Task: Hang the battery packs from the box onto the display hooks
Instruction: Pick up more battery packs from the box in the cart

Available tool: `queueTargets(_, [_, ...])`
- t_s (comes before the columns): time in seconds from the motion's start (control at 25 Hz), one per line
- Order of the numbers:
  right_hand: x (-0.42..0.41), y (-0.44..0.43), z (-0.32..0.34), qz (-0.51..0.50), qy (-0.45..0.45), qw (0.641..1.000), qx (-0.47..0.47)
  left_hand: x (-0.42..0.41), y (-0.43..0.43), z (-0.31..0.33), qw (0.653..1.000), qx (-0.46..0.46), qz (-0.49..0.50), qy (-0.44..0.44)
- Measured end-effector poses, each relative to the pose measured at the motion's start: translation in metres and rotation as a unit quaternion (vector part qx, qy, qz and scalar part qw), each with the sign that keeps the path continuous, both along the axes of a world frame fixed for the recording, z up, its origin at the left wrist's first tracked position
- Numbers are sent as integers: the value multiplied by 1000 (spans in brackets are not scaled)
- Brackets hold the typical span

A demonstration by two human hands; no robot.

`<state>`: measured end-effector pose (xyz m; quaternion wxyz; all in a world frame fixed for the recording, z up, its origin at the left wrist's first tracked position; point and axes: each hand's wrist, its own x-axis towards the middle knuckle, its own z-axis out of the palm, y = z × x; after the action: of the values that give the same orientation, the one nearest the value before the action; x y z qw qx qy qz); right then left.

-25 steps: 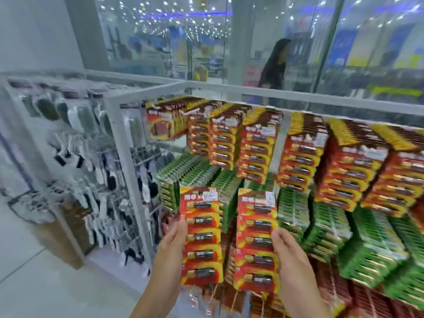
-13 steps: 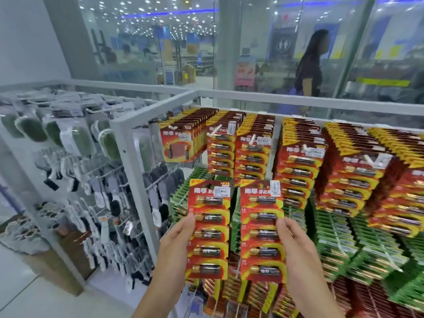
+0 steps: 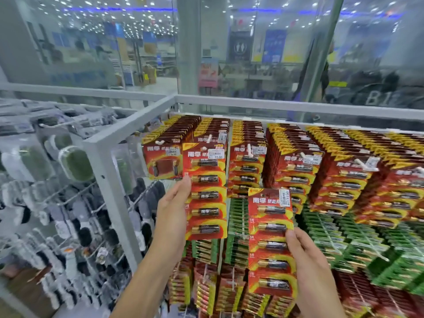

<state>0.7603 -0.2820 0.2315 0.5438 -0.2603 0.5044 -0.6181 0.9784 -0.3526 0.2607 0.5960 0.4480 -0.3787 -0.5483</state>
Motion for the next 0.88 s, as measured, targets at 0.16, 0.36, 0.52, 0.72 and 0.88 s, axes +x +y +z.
queueTargets(0.16, [6,-1,5,0,17,1000,-6,2,-16,-9,1000,8,-11,9])
queueTargets(0.36, [12,-11,18,36,51,997,-38,-6,-61,-10,1000,-2,0,-27])
queueTargets(0.52, [18,-22,29,40,77,993,-76,-14,-88,-9,998,-34,10,-48])
queueTargets(0.72, [21,-36,32,28,148,984,-93,-17,-101,-19,996,-57,29,-70])
queueTargets(0.88, [29,-47,33,25,151,983,-100,-18,-97,-18,993,-71,40,-85])
